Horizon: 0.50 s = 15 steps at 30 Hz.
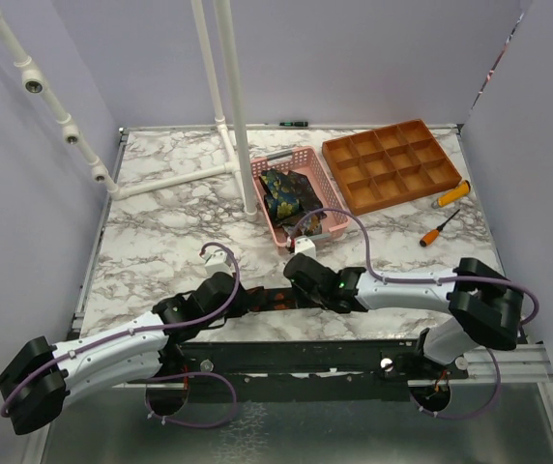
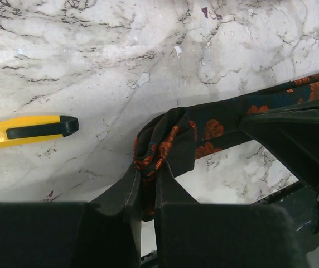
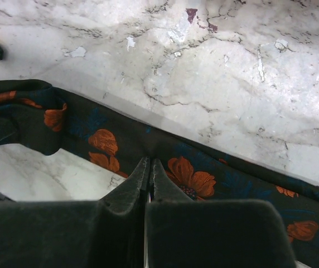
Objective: Roll the ties
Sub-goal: Roll the tie at the center of the board.
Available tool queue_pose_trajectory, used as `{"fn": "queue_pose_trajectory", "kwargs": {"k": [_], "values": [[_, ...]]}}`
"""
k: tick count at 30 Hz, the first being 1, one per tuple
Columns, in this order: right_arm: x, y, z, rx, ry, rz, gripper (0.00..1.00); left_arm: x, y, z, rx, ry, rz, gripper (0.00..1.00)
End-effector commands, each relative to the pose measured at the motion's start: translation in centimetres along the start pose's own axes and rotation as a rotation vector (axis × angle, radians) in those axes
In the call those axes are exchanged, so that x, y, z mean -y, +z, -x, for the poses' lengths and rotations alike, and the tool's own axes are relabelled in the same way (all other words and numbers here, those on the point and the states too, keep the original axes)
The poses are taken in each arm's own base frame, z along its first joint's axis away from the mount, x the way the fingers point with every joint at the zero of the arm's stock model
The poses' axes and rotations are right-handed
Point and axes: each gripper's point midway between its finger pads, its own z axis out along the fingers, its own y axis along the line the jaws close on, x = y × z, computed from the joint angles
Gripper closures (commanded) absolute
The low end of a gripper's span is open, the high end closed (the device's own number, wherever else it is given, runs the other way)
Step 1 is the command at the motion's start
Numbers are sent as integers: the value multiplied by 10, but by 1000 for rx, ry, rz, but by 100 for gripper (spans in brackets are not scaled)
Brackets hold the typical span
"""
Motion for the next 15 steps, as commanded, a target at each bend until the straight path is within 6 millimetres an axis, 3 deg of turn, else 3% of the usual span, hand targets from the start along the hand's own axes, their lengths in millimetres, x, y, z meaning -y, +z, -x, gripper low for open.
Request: {"fn": "queue_pose_trajectory", "kwargs": {"k": [1,15], "values": [[1,-17,-2,10,-5,23,100,1,-2,-1,-3,6,-23,100],[-10,-2,-41,-95,-61,98,100,2,-3,-3,-7,-3,-32,100]]}}
